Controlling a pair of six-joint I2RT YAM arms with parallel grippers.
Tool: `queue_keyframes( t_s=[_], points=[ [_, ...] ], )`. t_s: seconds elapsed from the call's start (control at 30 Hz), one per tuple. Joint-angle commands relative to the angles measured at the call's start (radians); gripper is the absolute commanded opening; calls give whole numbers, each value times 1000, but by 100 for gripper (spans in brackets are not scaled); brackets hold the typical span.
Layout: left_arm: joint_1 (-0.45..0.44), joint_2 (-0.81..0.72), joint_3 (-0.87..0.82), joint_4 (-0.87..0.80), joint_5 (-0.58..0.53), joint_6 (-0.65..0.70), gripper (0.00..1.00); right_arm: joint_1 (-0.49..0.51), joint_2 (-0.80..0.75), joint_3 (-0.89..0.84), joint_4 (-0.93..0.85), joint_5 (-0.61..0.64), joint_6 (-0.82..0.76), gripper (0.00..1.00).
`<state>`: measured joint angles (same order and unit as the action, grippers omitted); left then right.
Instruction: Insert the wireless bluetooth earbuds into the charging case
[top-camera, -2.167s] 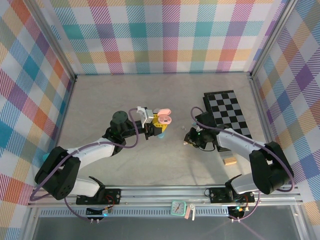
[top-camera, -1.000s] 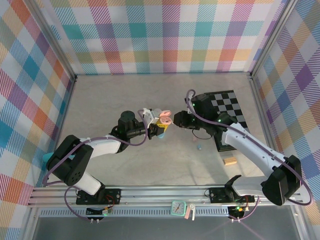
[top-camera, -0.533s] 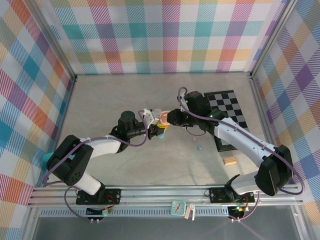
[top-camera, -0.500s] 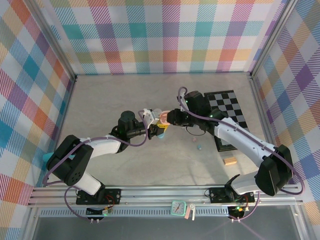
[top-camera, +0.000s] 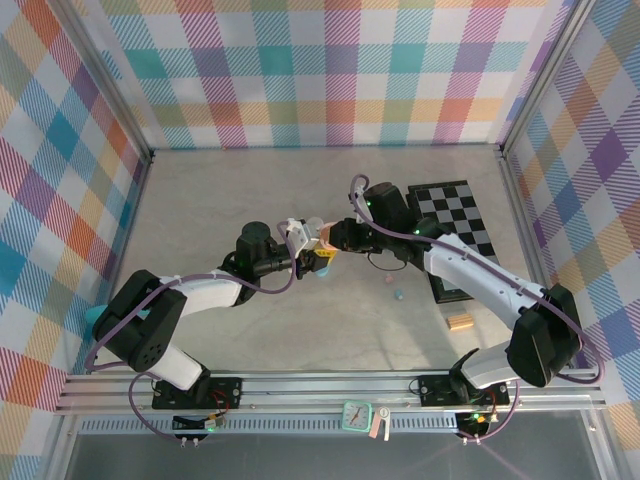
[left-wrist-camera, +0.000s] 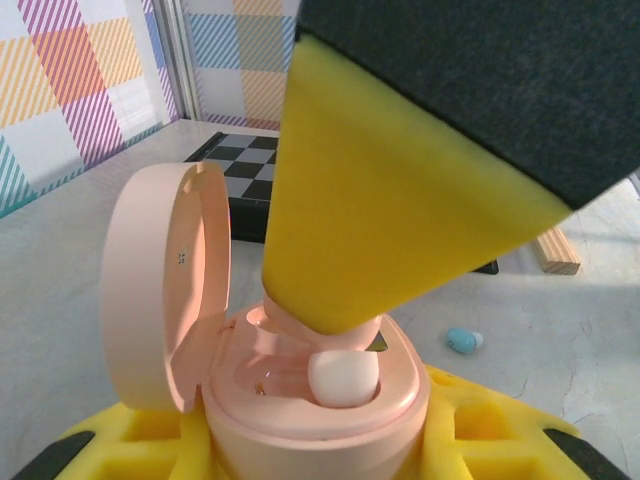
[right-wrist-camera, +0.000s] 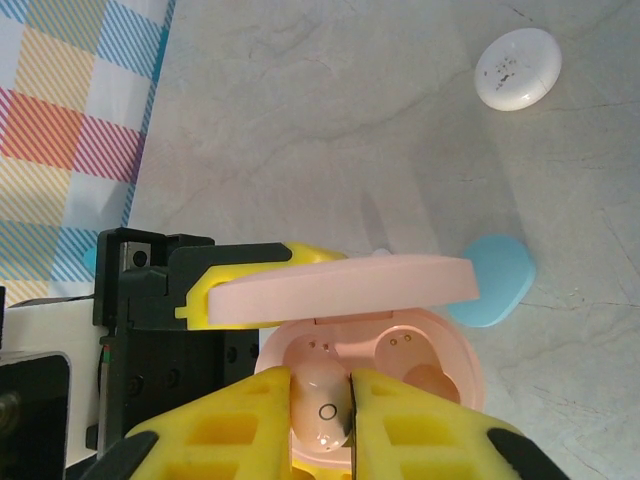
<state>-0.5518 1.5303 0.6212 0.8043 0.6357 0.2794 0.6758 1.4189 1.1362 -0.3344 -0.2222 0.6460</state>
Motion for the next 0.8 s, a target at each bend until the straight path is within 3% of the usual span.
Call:
queue_keyframes(
  t_s=[0.0,0.47,0.63,0.77],
  points=[
    [6,-31,-2,14,15,31,29,12,17,31,-15,-19,-8,21],
    [4,-38,-19,48,5,24,29,20,-13,33,-28,-1,-53,34],
    [7,-47,-32,70,-1,12,29,20,-145,-72,16,45,-92,44],
    [10,-65,-44,70,-5,8,29,6,-341,-239,74,170,-78,48]
  ],
)
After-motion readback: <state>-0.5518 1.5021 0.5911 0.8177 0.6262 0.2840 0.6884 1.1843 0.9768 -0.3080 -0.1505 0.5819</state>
